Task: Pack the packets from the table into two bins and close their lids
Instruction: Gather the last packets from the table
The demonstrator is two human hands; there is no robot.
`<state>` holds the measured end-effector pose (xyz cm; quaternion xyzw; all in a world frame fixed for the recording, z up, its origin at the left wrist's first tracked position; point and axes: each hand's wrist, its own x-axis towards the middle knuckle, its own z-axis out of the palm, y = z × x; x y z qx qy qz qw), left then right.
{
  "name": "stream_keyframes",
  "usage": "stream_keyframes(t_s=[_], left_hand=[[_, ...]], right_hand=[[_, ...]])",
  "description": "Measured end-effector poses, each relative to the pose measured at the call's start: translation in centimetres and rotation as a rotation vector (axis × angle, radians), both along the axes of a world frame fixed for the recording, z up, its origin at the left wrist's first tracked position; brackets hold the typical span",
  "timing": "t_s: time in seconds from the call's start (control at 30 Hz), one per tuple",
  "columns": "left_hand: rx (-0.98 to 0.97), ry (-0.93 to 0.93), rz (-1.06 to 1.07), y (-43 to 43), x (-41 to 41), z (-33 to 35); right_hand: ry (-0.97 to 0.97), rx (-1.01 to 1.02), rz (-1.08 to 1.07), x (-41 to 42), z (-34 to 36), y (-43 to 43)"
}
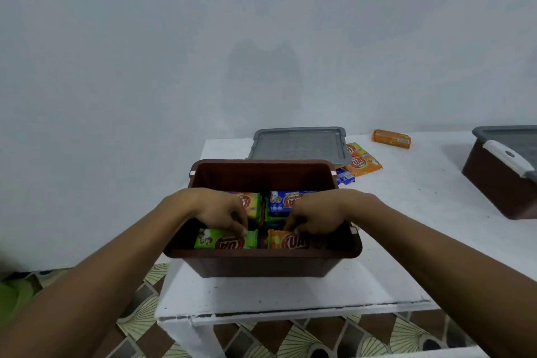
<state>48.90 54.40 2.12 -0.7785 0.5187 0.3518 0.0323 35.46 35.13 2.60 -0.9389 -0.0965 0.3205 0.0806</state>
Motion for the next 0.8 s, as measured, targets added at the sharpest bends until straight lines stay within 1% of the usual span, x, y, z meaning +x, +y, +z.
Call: stream_keyframes(t_s=[0.07,0.13,0.17,0.23,0.3,0.33,0.37,0.43,0.5,0.57,0.7,0.73,0.77,0.8], left_hand=[[-0.071,0.112,0.046,-0.6,0.4,0.4],[-0.189,0.233,0.099,-1.6,0.8,1.1],[-0.249,0.278,0.128,-2.3,0.9,1.5],[-0.371,0.323,0.189,-3.6,1.1,2.2],[-0.510,0.296,0.226,-5.2,1.4,2.6],[-0.576,0.250,0.234,-6.0,1.7,2.8],[-0.631,0.205,0.245,-7.0,2.0,3.0],[-0.707,0.168,0.289,-9.0,2.8,3.0],[-0.734,0.134,0.315,-11.4,3.6,2.8],[-0.700,0.045,0.302,-14.0,4.6,2.2],[-0.512,-0.077,0.233,-18.6,5.9,1.1],[-0.457,-0.093,0.211,-19.6,6.1,0.9],[-0.396,-0.102,0.198,-20.5,6.3,0.7],[-0.335,-0.103,0.192,-21.3,6.5,0.5]], right_hand=[[-0.171,0.096,-0.017,-0.1,0.5,-0.7],[-0.445,0.206,-0.109,0.1,0.8,-2.1],[-0.591,0.225,-0.167,0.2,1.0,-3.2],[-0.845,0.259,-0.322,0.8,1.1,-5.7],[-0.976,0.312,-0.547,1.4,0.7,-8.7],[-0.988,0.324,-0.668,1.8,0.3,-10.4],[-0.961,0.328,-0.792,2.1,-0.2,-12.1],[-0.818,0.358,-1.031,2.8,-1.6,-15.1],[-0.688,0.386,-1.164,3.6,-3.0,-17.2],[-0.639,0.435,-1.149,4.6,-4.0,-18.2],[-0.632,0.545,-1.069,6.1,-4.9,-19.5],[-0.633,0.537,-1.058,6.3,-5.1,-20.2],[-0.633,0.485,-1.031,6.4,-5.5,-21.1],[-0.629,0.379,-0.975,6.4,-5.9,-22.1]])
